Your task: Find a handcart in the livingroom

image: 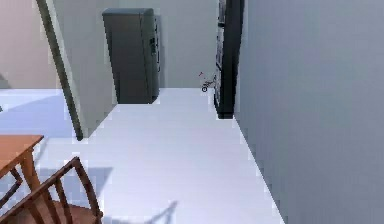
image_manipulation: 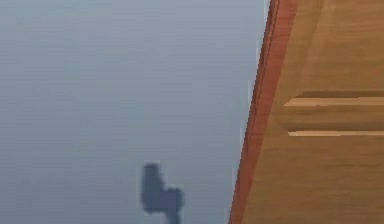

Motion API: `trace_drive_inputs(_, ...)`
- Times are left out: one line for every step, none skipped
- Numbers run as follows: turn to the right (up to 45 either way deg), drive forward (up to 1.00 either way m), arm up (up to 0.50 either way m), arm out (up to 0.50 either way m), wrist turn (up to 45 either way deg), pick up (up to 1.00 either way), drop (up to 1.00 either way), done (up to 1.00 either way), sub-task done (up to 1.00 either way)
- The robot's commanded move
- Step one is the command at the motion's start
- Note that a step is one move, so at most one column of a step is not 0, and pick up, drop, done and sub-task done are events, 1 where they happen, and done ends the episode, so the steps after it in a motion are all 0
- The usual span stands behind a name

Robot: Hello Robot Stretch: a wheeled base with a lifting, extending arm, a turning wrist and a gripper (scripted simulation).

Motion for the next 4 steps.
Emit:
trace_drive_inputs(0.0,1.00,0.00,0.00,0.0,0.00,0.00,0.00,0.00)
trace_drive_inputs(-9.0,0.00,0.00,0.00,0.0,0.00,0.00,0.00,0.00)
trace_drive_inputs(0.0,0.05,0.00,0.00,0.0,0.00,0.00,0.00,0.00)
trace_drive_inputs(-36.0,0.00,0.00,0.00,0.0,0.00,0.00,0.00,0.00)
